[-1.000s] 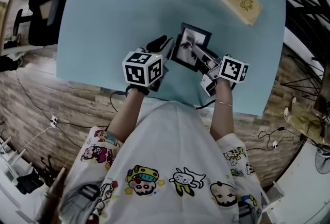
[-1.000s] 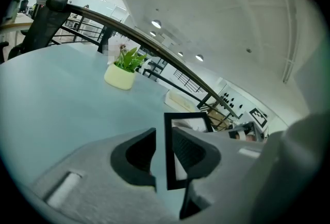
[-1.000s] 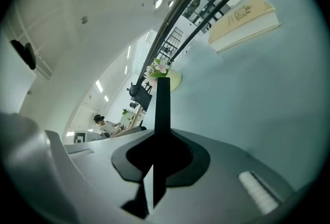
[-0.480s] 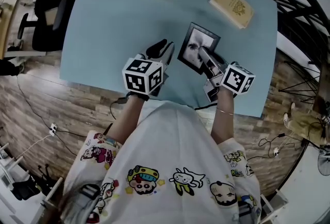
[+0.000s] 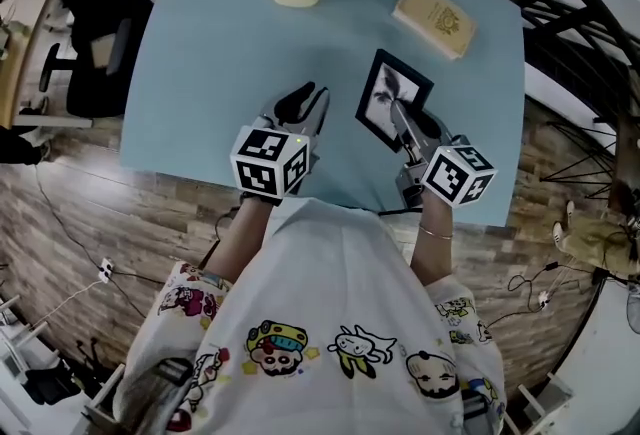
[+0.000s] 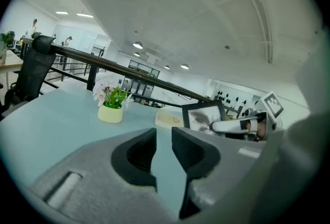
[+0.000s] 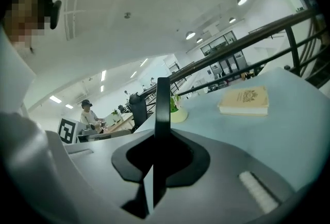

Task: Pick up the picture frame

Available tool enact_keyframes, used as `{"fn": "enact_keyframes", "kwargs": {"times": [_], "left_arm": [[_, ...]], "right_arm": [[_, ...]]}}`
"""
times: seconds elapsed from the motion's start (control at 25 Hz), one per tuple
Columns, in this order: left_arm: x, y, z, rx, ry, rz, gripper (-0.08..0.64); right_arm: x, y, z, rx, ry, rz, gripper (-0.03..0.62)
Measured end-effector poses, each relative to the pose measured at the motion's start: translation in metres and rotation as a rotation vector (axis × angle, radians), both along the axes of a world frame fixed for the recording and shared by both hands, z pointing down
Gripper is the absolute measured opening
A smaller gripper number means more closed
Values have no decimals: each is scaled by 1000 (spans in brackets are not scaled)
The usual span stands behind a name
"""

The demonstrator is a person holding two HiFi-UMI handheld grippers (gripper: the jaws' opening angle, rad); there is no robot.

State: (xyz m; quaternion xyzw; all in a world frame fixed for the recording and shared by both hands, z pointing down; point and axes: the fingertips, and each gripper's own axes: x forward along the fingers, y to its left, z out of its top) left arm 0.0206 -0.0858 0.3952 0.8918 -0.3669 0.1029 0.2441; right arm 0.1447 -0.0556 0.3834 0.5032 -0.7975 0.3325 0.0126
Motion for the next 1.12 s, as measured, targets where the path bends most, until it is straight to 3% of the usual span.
{"fn": "enact_keyframes", "kwargs": {"times": [0.32, 0.76, 1.12], "left_arm": [[2, 5, -19, 61, -23, 15, 66], [-5, -2, -26, 90, -46, 10, 2], [-12, 2, -27, 149, -113, 23, 0]], "right_arm": [[20, 12, -21, 83, 218, 70, 38], [32, 17, -36, 179, 356, 118, 38], [30, 20, -33, 210, 441, 129, 38]]}}
